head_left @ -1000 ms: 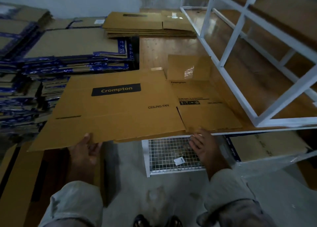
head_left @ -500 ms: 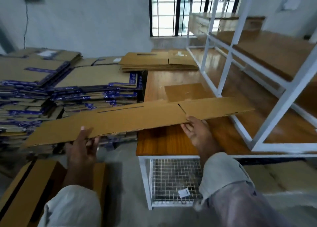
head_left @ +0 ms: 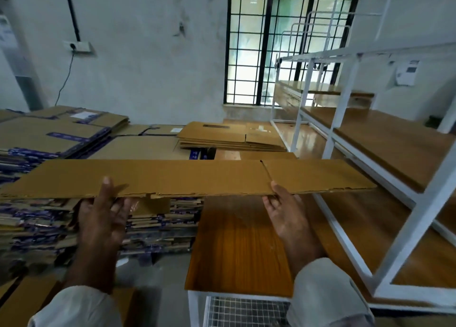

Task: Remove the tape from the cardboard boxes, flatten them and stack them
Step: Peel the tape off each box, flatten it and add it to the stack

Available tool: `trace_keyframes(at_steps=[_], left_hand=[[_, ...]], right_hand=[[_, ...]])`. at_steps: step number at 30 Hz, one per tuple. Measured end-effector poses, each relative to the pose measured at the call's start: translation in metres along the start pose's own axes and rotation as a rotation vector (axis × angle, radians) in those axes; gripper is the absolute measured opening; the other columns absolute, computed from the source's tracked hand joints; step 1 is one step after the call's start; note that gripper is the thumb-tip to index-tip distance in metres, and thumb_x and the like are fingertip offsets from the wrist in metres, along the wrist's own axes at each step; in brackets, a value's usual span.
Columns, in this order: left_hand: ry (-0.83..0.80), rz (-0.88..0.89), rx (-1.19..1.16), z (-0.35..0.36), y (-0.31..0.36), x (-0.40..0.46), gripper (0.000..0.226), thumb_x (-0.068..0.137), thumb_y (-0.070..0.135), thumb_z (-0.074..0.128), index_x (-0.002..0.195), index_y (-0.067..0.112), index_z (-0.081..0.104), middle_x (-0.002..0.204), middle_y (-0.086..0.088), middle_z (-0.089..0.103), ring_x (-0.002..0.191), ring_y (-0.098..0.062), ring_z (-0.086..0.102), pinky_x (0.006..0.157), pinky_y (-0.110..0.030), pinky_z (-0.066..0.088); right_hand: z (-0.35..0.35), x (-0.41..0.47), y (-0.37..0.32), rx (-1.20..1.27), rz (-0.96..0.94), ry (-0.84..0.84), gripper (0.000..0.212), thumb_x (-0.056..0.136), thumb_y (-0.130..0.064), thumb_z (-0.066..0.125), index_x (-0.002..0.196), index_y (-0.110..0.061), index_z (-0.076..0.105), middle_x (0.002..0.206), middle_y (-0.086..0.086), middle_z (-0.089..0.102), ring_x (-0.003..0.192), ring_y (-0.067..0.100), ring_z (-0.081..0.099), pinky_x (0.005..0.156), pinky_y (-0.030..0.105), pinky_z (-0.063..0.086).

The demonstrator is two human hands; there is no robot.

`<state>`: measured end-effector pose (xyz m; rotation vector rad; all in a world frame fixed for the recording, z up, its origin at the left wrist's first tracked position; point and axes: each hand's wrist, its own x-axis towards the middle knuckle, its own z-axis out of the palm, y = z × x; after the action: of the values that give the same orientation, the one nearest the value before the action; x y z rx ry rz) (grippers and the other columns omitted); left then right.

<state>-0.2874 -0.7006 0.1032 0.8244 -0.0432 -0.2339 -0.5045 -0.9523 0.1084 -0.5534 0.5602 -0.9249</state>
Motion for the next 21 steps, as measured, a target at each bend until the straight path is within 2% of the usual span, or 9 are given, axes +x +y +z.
trace_keyframes(at_steps=[3, 5, 8, 11, 14, 15, 17, 19, 21], left_hand=[[-0.066, -0.034, -0.027, 0.011, 0.000, 0.028, 0.090, 0.090, 0.017, 0.073, 0.159, 0.030, 0.017, 0.128, -0.011, 0.064, 0.109, -0.022, 0.071, 0.088, -0.039, 0.060], [-0.072, -0.073, -0.034, 0.014, -0.004, 0.058, 0.090, 0.094, 0.006, 0.067, 0.159, 0.033, 0.011, 0.126, -0.013, 0.064, 0.110, -0.026, 0.071, 0.092, -0.044, 0.058], [-0.078, -0.124, 0.013, 0.014, -0.014, 0.119, 0.079, 0.093, -0.001, 0.065, 0.156, 0.022, 0.023, 0.130, -0.016, 0.065, 0.111, -0.026, 0.071, 0.083, -0.043, 0.061], [-0.065, -0.161, 0.051, 0.016, -0.024, 0.182, 0.074, 0.091, -0.003, 0.066, 0.153, 0.020, 0.032, 0.126, -0.011, 0.068, 0.104, -0.018, 0.073, 0.086, -0.041, 0.058], [-0.065, -0.183, 0.047, 0.024, -0.024, 0.241, 0.078, 0.086, -0.001, 0.071, 0.151, 0.020, 0.032, 0.122, -0.010, 0.069, 0.097, -0.013, 0.074, 0.076, -0.036, 0.055], [-0.061, -0.188, 0.047, 0.026, -0.023, 0.262, 0.073, 0.087, -0.002, 0.070, 0.147, 0.021, 0.034, 0.122, -0.011, 0.069, 0.095, -0.013, 0.074, 0.074, -0.035, 0.054], [-0.065, -0.188, 0.071, 0.032, -0.018, 0.301, 0.060, 0.092, -0.002, 0.067, 0.139, 0.024, 0.041, 0.122, -0.011, 0.070, 0.091, -0.011, 0.075, 0.067, -0.033, 0.057], [-0.088, -0.195, 0.090, 0.041, -0.014, 0.337, 0.059, 0.092, 0.000, 0.067, 0.142, 0.021, 0.044, 0.122, -0.012, 0.071, 0.089, -0.010, 0.076, 0.058, -0.029, 0.059], [-0.107, -0.204, 0.092, 0.049, -0.010, 0.369, 0.057, 0.092, 0.000, 0.068, 0.143, 0.016, 0.047, 0.113, -0.011, 0.075, 0.087, -0.011, 0.077, 0.054, -0.026, 0.059]], right_hand=[[0.013, 0.021, 0.012, -0.008, -0.007, 0.013, 0.052, 0.092, 0.001, 0.069, 0.139, -0.006, 0.048, 0.123, 0.018, 0.068, 0.108, 0.026, 0.068, 0.076, 0.035, 0.054], [0.025, 0.038, 0.025, -0.035, -0.010, 0.036, 0.054, 0.092, 0.001, 0.069, 0.141, -0.004, 0.046, 0.121, 0.017, 0.068, 0.107, 0.025, 0.068, 0.075, 0.034, 0.054], [0.043, 0.069, 0.046, -0.043, -0.012, 0.078, 0.055, 0.091, -0.001, 0.070, 0.140, -0.004, 0.048, 0.123, 0.017, 0.068, 0.106, 0.025, 0.067, 0.075, 0.035, 0.054], [0.069, 0.105, 0.072, -0.024, -0.020, 0.114, 0.051, 0.091, -0.002, 0.070, 0.137, -0.012, 0.051, 0.126, 0.014, 0.067, 0.110, 0.027, 0.065, 0.078, 0.037, 0.053], [0.105, 0.140, 0.100, -0.002, -0.049, 0.131, 0.039, 0.093, -0.003, 0.069, 0.125, -0.020, 0.055, 0.119, 0.009, 0.067, 0.103, 0.025, 0.063, 0.093, 0.043, 0.050], [0.118, 0.152, 0.109, -0.002, -0.058, 0.143, 0.036, 0.093, -0.004, 0.069, 0.121, -0.020, 0.055, 0.118, 0.009, 0.066, 0.101, 0.024, 0.063, 0.095, 0.043, 0.048], [0.144, 0.175, 0.124, 0.000, -0.077, 0.147, 0.038, 0.093, -0.006, 0.069, 0.126, -0.017, 0.054, 0.121, 0.010, 0.067, 0.105, 0.024, 0.064, 0.091, 0.042, 0.048], [0.166, 0.199, 0.138, 0.014, -0.094, 0.151, 0.049, 0.093, -0.008, 0.070, 0.137, -0.014, 0.052, 0.125, 0.010, 0.068, 0.109, 0.024, 0.065, 0.083, 0.039, 0.051], [0.186, 0.221, 0.149, 0.031, -0.111, 0.148, 0.055, 0.093, -0.009, 0.071, 0.143, -0.014, 0.050, 0.129, 0.010, 0.068, 0.110, 0.024, 0.067, 0.077, 0.037, 0.053]])
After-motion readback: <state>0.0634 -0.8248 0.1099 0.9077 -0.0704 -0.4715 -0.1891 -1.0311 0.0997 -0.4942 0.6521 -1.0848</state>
